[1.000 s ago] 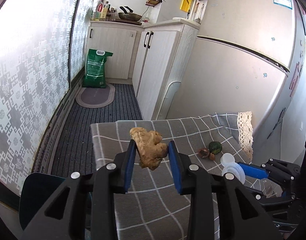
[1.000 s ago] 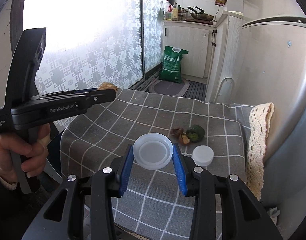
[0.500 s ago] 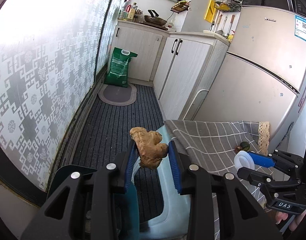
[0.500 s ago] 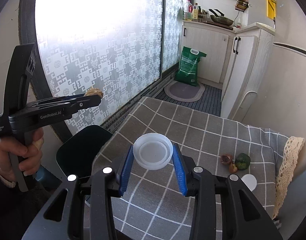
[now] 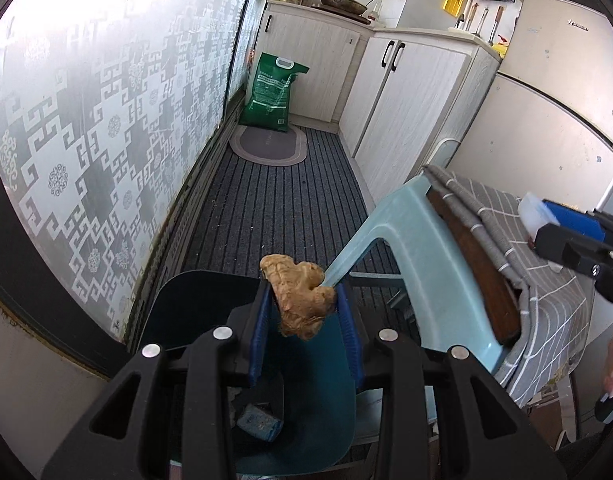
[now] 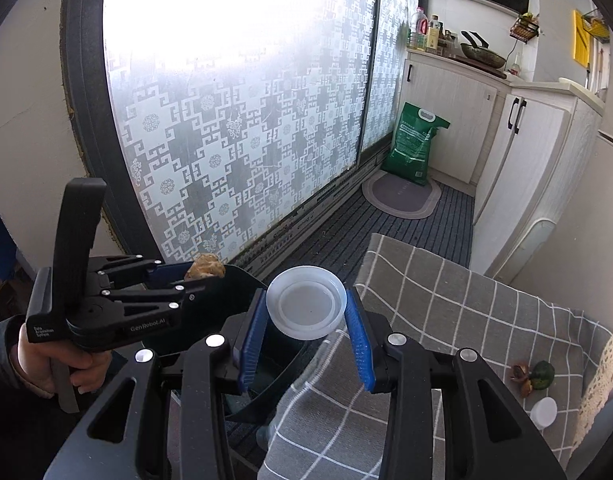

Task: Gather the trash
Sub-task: 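Carry both held items over the teal bin and open the left tool, then open the right tool over the teal bin to drop the clear lid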

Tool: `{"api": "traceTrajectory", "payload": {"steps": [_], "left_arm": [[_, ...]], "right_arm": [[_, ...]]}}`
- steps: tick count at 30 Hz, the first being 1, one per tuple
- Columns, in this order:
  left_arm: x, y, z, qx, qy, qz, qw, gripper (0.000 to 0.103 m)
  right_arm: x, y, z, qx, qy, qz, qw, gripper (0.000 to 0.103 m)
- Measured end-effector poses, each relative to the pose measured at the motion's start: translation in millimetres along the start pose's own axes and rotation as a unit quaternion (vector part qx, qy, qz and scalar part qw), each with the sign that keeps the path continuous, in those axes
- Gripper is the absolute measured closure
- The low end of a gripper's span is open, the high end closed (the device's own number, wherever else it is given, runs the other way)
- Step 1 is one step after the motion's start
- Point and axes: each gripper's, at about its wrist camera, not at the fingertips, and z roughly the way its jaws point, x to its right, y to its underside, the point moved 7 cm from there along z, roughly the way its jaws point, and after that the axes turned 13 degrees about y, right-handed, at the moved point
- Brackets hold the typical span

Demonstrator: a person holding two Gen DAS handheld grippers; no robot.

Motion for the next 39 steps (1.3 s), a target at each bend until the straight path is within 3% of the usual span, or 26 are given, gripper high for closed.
{"api": "traceTrajectory", "payload": {"steps": [9, 20, 22, 29, 39], "left_arm": [[-36.9, 33.0, 13.8, -0.054, -0.035, -0.002, 0.9979, 0.068], [-61.0, 69.5, 35.8, -0.131, -0.033, -0.012, 0.9907, 0.069], [-62.1, 76.0, 39.7, -0.146, -0.036, -0.006, 0.9887, 0.064], [-70.2, 79.8, 35.6, -0.143, -0.040, -0.001, 0.9889, 0.066], [-73.1, 56.5, 3.7, -0.070, -0.029, -0.011, 0.9970, 0.081]], "right_arm": [[-36.3, -1.5, 24.9, -0.037, -0.015, -0.026, 0.999, 0.063], [-71.4, 0.0, 44.8, -0.070, -0.023, -0.050, 0.996, 0.063], [-77.4, 0.6, 48.7, -0.077, -0.023, -0.055, 0.995, 0.063], [-94.0, 13.6, 70.1, -0.113, -0.020, -0.078, 0.990, 0.063], [-114.6, 43.1, 104.4, -0.166, -0.016, -0.111, 0.980, 0.064]]}}
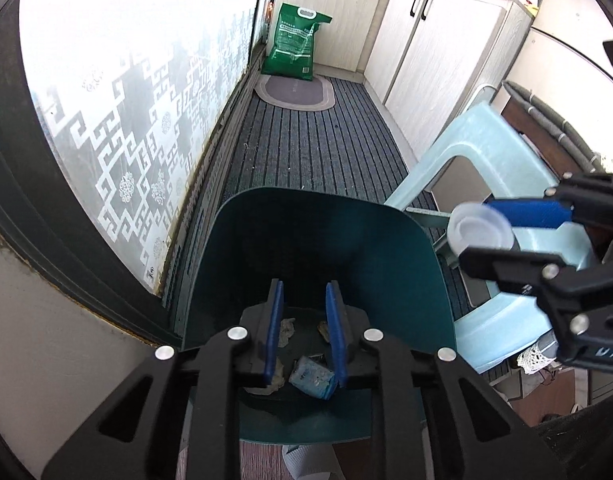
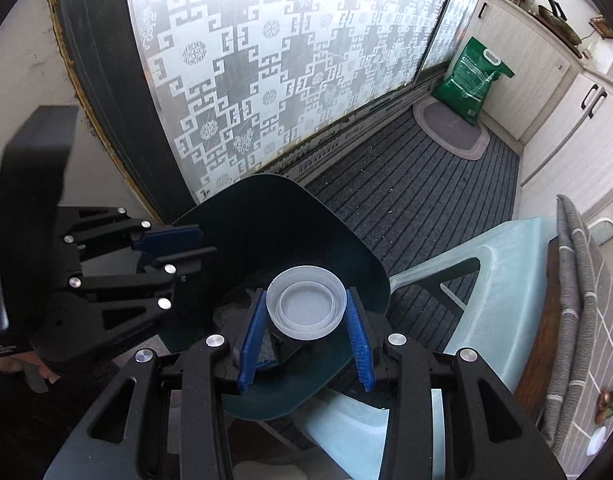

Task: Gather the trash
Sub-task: 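Open the right tool over the teal bin to drop the clear lid, then move both tools back over the stool toward the white bottle cap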

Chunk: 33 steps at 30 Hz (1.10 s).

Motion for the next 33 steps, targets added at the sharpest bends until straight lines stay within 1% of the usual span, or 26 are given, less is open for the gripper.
{"api": "traceTrajectory", "payload": {"steps": [2, 5, 10, 14, 17, 21, 22, 23, 24, 28, 30, 33], "left_arm": [[0.9, -5.7, -8.3, 0.019, 0.000, 0.001, 0.9998, 0.083], [1.0, -12.8, -21.2, 0.045, 0.008, -0.006, 0.9990, 0.083], [3.7, -23.5, -40.4, 0.081, 0.017, -0.015, 0.9965, 0.083], [8.5, -33.7, -53.3, 0.105, 0.026, -0.013, 0.9940, 0.084], [14.5, -41.5, -63.9, 0.131, 0.035, -0.012, 0.9906, 0.084], [19.7, -51.9, -85.5, 0.175, 0.043, -0.008, 0.9836, 0.085], [21.3, -55.1, -89.6, 0.184, 0.044, -0.007, 0.9818, 0.085], [23.2, -57.5, -93.7, 0.195, 0.046, -0.007, 0.9798, 0.084], [25.0, -59.8, -98.2, 0.204, 0.049, -0.007, 0.9777, 0.083], [31.5, -68.7, -110.5, 0.232, 0.059, -0.008, 0.9708, 0.075], [34.6, -71.0, -113.1, 0.237, 0.063, -0.006, 0.9693, 0.075], [43.5, -71.8, -113.2, 0.240, 0.064, -0.002, 0.9687, 0.074]], "right_arm": [[-3.8, 2.1, 5.7, -0.008, -0.001, -0.004, 1.000, 0.064], [-7.9, 5.4, 13.2, -0.019, -0.009, -0.004, 1.000, 0.064], [-14.1, 15.2, 29.3, -0.042, -0.029, 0.002, 0.999, 0.064], [-19.9, 23.7, 41.2, -0.060, -0.036, -0.006, 0.998, 0.063], [-26.3, 28.7, 48.0, -0.070, -0.038, -0.015, 0.997, 0.063], [-33.0, 35.7, 50.3, -0.077, -0.044, -0.029, 0.996, 0.063], [-34.0, 35.8, 49.8, -0.075, -0.047, -0.030, 0.996, 0.063], [-34.7, 35.8, 49.4, -0.075, -0.048, -0.029, 0.996, 0.059], [-36.3, 36.3, 49.9, -0.074, -0.049, -0.029, 0.996, 0.058], [-38.4, 37.8, 46.4, -0.071, -0.055, -0.031, 0.995, 0.058], [-38.4, 36.4, 41.8, -0.062, -0.058, -0.031, 0.996, 0.058], [-33.1, 32.0, 28.9, -0.036, -0.063, -0.031, 0.997, 0.059]]}}
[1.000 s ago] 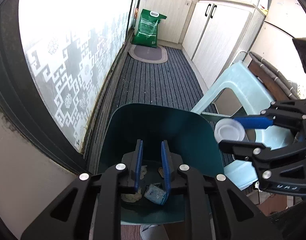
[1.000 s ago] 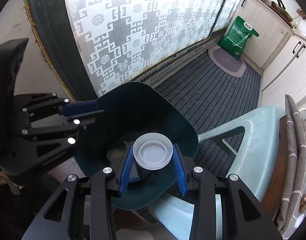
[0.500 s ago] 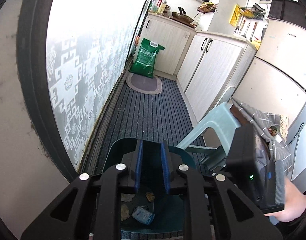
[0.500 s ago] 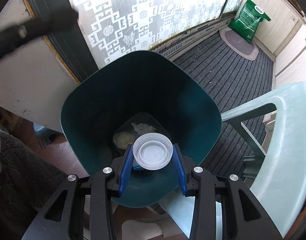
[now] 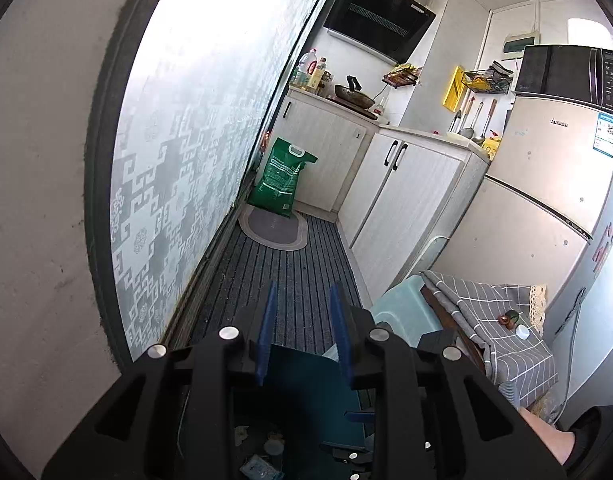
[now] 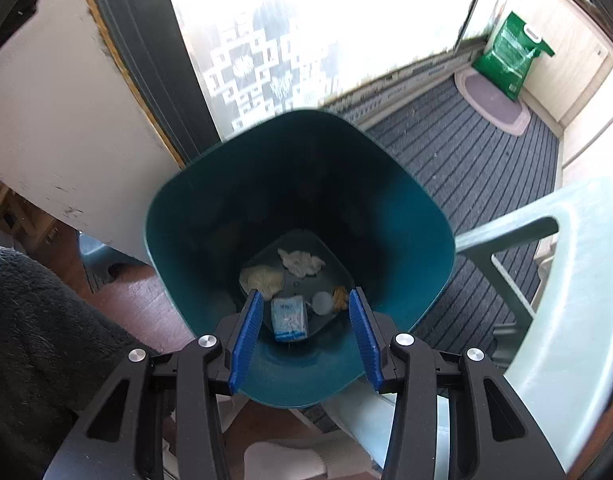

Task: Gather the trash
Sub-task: 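Move both tools back over the stool toward the white bottle cap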

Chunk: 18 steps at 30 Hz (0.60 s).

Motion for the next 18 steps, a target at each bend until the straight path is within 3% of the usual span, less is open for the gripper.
{"api": "traceTrajectory", "payload": {"steps": [6, 12, 18], "left_arm": [[17.9, -6.6, -3.1, 0.020, 0.017, 0.006, 0.9996, 0.070], [39.1, -10.5, 3.8, 0.025, 0.019, 0.031, 0.9990, 0.068], [66.4, -3.2, 23.2, 0.008, 0.034, 0.054, 0.9979, 0.066]], "right_arm": [[23.0, -13.7, -49.6, 0.086, 0.025, 0.012, 0.996, 0.069], [65.9, -16.9, -113.7, 0.194, 0.053, 0.068, 0.977, 0.072], [117.5, 4.8, -141.1, 0.222, 0.090, 0.113, 0.964, 0.072]]}}
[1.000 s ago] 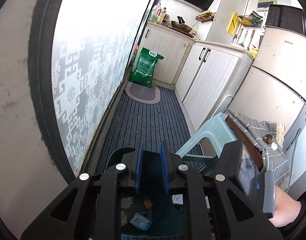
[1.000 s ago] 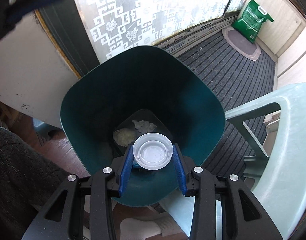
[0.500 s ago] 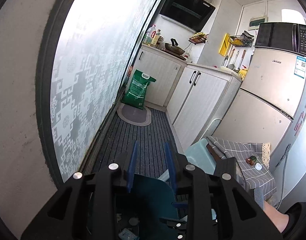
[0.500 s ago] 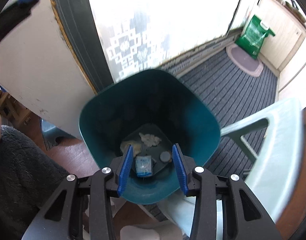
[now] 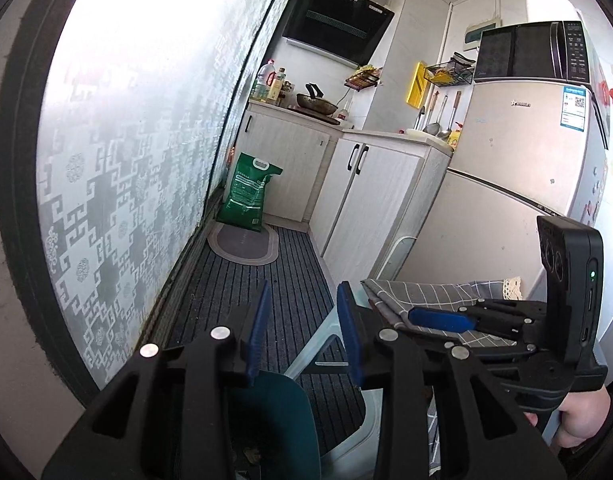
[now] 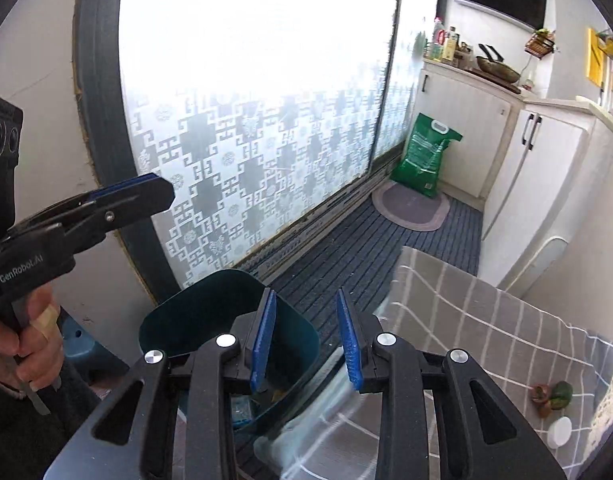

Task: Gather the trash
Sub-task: 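Move both tools back over the stool toward the white bottle cap, then grasp the white bottle cap with the right tool while the left tool grasps the brown nut shell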

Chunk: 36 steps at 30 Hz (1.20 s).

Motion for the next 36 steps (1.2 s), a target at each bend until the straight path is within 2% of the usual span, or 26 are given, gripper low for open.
{"api": "traceTrajectory", "payload": {"steps": [12, 16, 19, 22, 27, 34, 36], "left_arm": [[63.2, 16.1, 49.5, -0.042, 0.039, 0.037, 0.9977, 0.064], [86.1, 25.3, 65.9, -0.065, 0.054, 0.049, 0.9952, 0.062], [103.2, 33.0, 78.2, -0.086, 0.076, 0.055, 0.9919, 0.058], [118.6, 40.8, 89.2, -0.102, 0.085, 0.066, 0.9890, 0.057], [133.9, 49.1, 105.2, -0.124, 0.093, 0.070, 0.9854, 0.057], [152.5, 56.6, 130.9, -0.154, 0.097, 0.079, 0.9802, 0.057], [159.1, 59.9, 140.8, -0.167, 0.097, 0.087, 0.9774, 0.057]], "right_arm": [[101.8, 36.5, -22.2, -0.008, 0.081, 0.048, 0.995, 0.071], [137.7, 53.4, -24.6, -0.025, 0.123, 0.061, 0.990, 0.064], [161.6, 66.1, -24.7, -0.037, 0.146, 0.071, 0.986, 0.060], [180.4, 81.5, -22.5, -0.053, 0.167, 0.076, 0.982, 0.059], [196.9, 102.0, -16.5, -0.072, 0.174, 0.078, 0.979, 0.059], [204.0, 119.1, -0.7, -0.094, 0.159, 0.080, 0.979, 0.060], [203.5, 118.4, -0.5, -0.089, 0.150, 0.079, 0.981, 0.067]]}}
